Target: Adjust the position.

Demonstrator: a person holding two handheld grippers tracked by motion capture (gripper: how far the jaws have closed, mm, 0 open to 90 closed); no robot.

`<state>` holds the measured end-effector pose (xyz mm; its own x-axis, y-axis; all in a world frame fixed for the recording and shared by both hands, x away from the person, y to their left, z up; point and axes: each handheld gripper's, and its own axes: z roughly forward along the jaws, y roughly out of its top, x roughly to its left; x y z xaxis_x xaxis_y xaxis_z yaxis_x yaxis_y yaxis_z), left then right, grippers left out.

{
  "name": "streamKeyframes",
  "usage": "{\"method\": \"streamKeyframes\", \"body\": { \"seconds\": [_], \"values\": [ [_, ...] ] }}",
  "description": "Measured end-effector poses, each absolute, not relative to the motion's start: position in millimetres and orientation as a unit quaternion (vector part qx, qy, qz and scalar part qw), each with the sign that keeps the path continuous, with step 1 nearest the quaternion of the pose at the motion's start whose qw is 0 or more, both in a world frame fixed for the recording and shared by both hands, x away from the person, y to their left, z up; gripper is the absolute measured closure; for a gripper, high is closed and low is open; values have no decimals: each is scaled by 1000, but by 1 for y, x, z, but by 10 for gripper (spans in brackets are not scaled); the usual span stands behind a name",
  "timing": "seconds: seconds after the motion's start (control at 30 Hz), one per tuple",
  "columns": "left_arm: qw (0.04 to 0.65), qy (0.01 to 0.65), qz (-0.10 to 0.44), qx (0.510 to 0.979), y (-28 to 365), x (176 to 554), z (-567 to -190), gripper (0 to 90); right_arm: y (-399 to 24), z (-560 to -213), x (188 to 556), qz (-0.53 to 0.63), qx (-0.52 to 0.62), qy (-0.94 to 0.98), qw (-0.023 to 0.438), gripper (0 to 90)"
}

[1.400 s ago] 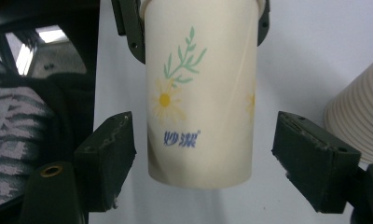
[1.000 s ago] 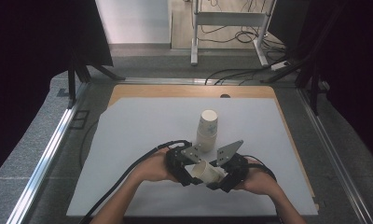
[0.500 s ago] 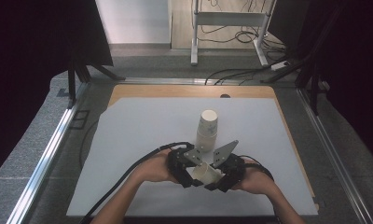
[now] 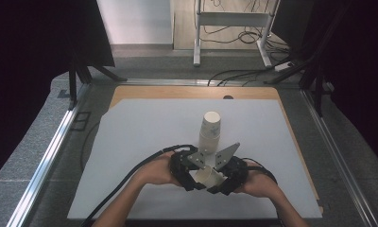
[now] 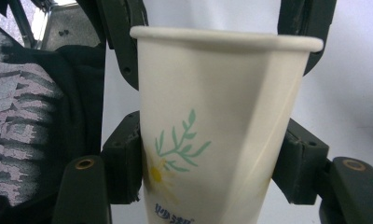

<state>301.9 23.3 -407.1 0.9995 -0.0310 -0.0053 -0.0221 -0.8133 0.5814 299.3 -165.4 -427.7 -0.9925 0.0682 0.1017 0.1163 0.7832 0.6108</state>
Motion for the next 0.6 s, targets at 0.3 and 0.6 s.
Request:
{"method": "streamKeyframes", "body": {
  "seconds": [0.3, 0.6],
  "values": [
    [337, 14, -5, 941, 32, 305, -401, 146, -175, -425, 300, -352, -66, -933, 37, 360],
    [396, 52, -12, 917, 48, 310, -398, 97, -188, -422, 300, -393, -84, -915, 26, 365]
  ]
}}
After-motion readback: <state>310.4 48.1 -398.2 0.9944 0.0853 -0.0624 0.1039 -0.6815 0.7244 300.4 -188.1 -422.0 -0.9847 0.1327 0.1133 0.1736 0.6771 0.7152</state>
